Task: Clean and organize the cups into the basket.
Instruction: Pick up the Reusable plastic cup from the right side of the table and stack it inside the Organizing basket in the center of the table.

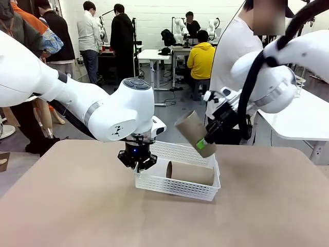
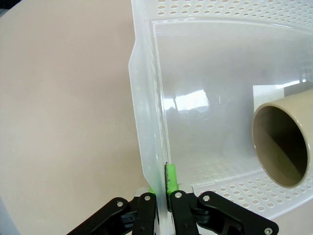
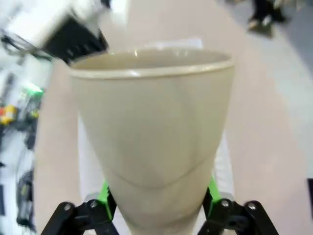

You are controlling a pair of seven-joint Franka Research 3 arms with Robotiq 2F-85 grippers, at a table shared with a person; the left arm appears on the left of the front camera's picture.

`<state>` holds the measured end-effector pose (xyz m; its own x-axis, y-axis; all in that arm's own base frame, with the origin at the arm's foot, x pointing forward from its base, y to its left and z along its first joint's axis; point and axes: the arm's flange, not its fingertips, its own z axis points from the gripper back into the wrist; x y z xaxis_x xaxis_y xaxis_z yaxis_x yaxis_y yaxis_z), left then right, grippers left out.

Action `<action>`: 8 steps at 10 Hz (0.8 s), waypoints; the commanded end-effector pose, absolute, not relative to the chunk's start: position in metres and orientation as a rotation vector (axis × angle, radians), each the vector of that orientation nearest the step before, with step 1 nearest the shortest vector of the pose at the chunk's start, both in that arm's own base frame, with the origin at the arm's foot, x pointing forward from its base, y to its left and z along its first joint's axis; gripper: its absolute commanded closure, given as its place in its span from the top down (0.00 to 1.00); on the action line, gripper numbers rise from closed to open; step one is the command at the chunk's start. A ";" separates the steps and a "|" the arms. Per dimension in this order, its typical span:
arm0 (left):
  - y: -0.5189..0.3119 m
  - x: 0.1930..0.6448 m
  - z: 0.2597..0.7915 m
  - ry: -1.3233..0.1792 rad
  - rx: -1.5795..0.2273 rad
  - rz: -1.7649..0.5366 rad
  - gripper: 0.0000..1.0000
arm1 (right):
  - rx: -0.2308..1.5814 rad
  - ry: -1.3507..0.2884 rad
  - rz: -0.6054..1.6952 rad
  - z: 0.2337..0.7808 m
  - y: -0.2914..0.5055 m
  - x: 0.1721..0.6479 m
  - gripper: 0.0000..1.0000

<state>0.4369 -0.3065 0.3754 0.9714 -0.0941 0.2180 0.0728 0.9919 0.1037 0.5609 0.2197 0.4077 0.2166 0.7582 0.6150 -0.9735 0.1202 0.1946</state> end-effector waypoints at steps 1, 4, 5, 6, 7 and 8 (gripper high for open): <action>-0.308 0.438 0.375 -0.227 0.096 -0.085 0.00 | 0.546 -0.295 1.446 0.410 0.235 0.589 0.81; -0.308 0.438 0.375 -0.227 0.096 -0.085 0.00 | 0.555 -0.252 1.554 0.395 0.250 0.590 0.81; -0.308 0.438 0.375 -0.227 0.096 -0.085 0.00 | 0.545 -0.237 1.567 0.391 0.254 0.590 0.81; -0.308 0.438 0.375 -0.227 0.096 -0.085 0.00 | 0.544 -0.222 1.578 0.384 0.258 0.591 0.81; -0.308 0.438 0.375 -0.227 0.096 -0.085 0.00 | 0.544 -0.207 1.592 0.377 0.261 0.592 0.81; -0.308 0.438 0.375 -0.227 0.096 -0.085 0.00 | 0.538 -0.196 1.596 0.368 0.265 0.593 0.81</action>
